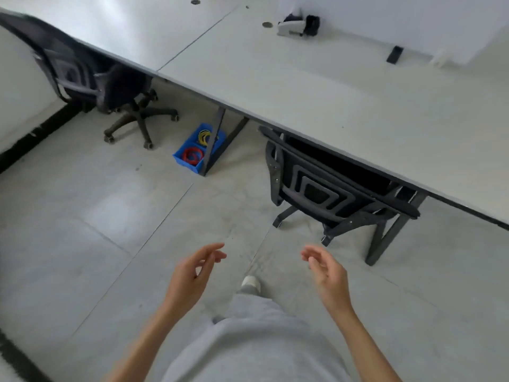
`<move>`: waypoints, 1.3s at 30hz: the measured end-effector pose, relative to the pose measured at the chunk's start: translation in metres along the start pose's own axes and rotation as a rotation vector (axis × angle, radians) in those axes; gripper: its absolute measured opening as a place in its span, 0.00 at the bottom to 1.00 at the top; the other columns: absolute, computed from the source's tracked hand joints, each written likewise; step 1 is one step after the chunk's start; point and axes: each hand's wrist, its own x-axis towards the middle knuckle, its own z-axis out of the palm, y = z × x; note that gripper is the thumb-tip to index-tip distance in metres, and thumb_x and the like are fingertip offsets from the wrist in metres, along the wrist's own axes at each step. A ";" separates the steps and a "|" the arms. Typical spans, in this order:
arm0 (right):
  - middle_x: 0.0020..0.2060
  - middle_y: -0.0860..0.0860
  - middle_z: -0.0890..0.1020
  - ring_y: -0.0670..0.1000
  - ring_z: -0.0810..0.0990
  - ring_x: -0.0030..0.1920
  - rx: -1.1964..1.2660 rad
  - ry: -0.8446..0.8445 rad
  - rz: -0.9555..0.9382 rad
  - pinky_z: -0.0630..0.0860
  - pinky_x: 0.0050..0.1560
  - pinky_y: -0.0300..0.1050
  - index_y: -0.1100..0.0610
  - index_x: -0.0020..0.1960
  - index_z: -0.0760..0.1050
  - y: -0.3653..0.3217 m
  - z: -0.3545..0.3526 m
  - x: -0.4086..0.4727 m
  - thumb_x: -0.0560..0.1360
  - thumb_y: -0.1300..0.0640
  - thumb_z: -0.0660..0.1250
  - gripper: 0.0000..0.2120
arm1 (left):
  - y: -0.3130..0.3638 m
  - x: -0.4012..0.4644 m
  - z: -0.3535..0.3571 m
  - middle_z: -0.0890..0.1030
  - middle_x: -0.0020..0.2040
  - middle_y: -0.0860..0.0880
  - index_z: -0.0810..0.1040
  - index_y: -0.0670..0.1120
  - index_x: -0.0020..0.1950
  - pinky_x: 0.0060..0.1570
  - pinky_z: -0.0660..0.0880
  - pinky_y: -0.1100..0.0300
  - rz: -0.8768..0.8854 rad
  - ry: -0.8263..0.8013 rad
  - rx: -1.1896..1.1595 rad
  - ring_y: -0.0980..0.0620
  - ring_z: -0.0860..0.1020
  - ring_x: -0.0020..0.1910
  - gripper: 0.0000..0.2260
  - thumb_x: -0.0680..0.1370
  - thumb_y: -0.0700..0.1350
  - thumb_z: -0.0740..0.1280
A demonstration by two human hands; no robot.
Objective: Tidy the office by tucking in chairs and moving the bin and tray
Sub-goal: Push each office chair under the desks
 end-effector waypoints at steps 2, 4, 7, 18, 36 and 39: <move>0.49 0.45 0.82 0.41 0.79 0.50 -0.125 0.117 -0.134 0.73 0.50 0.30 0.50 0.53 0.76 -0.026 -0.013 0.026 0.76 0.66 0.61 0.13 | 0.020 0.049 -0.005 0.81 0.42 0.67 0.78 0.54 0.56 0.47 0.73 0.72 0.131 -0.060 0.090 0.64 0.79 0.46 0.15 0.78 0.36 0.60; 0.53 0.49 0.79 0.45 0.77 0.54 -0.272 0.265 -0.260 0.72 0.55 0.34 0.57 0.58 0.76 -0.046 -0.029 0.050 0.75 0.63 0.61 0.13 | 0.046 0.097 -0.004 0.82 0.49 0.58 0.77 0.46 0.59 0.51 0.75 0.62 0.297 -0.118 0.202 0.58 0.79 0.49 0.12 0.78 0.37 0.62; 0.58 0.53 0.77 0.50 0.71 0.61 -0.573 0.403 -0.395 0.65 0.63 0.36 0.61 0.62 0.73 -0.063 -0.053 0.087 0.73 0.61 0.64 0.17 | 0.082 0.165 0.006 0.77 0.60 0.47 0.72 0.45 0.66 0.60 0.70 0.54 0.499 -0.202 0.422 0.48 0.73 0.61 0.16 0.78 0.41 0.64; 0.64 0.54 0.74 0.54 0.70 0.66 -0.981 0.278 -0.066 0.58 0.67 0.52 0.58 0.67 0.69 -0.020 -0.044 0.150 0.73 0.55 0.67 0.23 | 0.079 0.307 0.059 0.70 0.68 0.45 0.63 0.44 0.70 0.72 0.52 0.44 0.590 -0.450 1.082 0.45 0.64 0.69 0.24 0.76 0.47 0.64; 0.40 0.52 0.86 0.56 0.82 0.40 -1.103 0.387 0.018 0.70 0.42 0.49 0.55 0.46 0.83 -0.015 -0.010 0.148 0.58 0.73 0.72 0.20 | 0.030 0.270 0.024 0.82 0.45 0.48 0.78 0.47 0.53 0.67 0.60 0.40 0.799 -0.297 1.139 0.47 0.80 0.47 0.12 0.71 0.41 0.72; 0.41 0.52 0.86 0.57 0.82 0.42 -1.094 0.383 0.003 0.73 0.41 0.50 0.56 0.48 0.83 -0.015 -0.005 0.144 0.58 0.72 0.73 0.20 | 0.029 0.273 0.020 0.83 0.45 0.47 0.79 0.46 0.52 0.66 0.62 0.40 0.811 -0.302 1.134 0.46 0.81 0.47 0.10 0.71 0.43 0.72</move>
